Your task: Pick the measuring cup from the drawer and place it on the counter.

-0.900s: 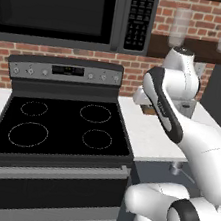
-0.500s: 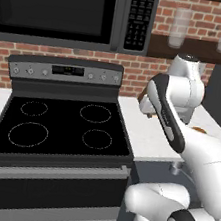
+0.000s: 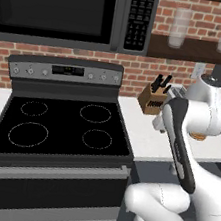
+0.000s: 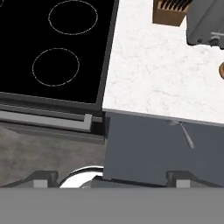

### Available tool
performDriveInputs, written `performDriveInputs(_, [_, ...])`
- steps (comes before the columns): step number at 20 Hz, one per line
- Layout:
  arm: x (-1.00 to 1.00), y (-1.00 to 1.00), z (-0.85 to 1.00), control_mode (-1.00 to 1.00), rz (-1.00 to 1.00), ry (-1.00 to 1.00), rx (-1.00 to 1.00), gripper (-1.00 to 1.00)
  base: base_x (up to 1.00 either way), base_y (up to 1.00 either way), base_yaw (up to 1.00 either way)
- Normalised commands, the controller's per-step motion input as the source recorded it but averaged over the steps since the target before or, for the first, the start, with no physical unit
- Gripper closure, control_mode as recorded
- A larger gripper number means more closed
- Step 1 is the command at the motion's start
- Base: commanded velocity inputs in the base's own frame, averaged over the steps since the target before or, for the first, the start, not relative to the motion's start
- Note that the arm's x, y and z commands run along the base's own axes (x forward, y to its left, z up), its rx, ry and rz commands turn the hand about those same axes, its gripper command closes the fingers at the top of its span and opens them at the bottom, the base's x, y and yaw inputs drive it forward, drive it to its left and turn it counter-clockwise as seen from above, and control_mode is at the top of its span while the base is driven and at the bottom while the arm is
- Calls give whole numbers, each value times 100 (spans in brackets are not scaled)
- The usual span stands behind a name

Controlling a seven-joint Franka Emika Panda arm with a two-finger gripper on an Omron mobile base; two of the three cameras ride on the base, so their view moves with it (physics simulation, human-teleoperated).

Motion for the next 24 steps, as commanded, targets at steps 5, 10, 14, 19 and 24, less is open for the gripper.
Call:
performDriveInputs(5, [-13, 0, 0, -100, 2, 0, 0, -100, 0, 0, 0])
performDriveInputs(10, [-14, 10, 0, -100, 0, 0, 1, -100, 0, 0, 0])
performDriveInputs(14, [-28, 34, 0, -100, 0, 0, 0, -100, 0, 0, 0])
performDriveInputs(19, [0, 0, 0, -100, 0, 0, 0, -100, 0, 0, 0])
performDriveInputs(24, [0, 0, 0, -100, 0, 0, 0, -100, 0, 0, 0])
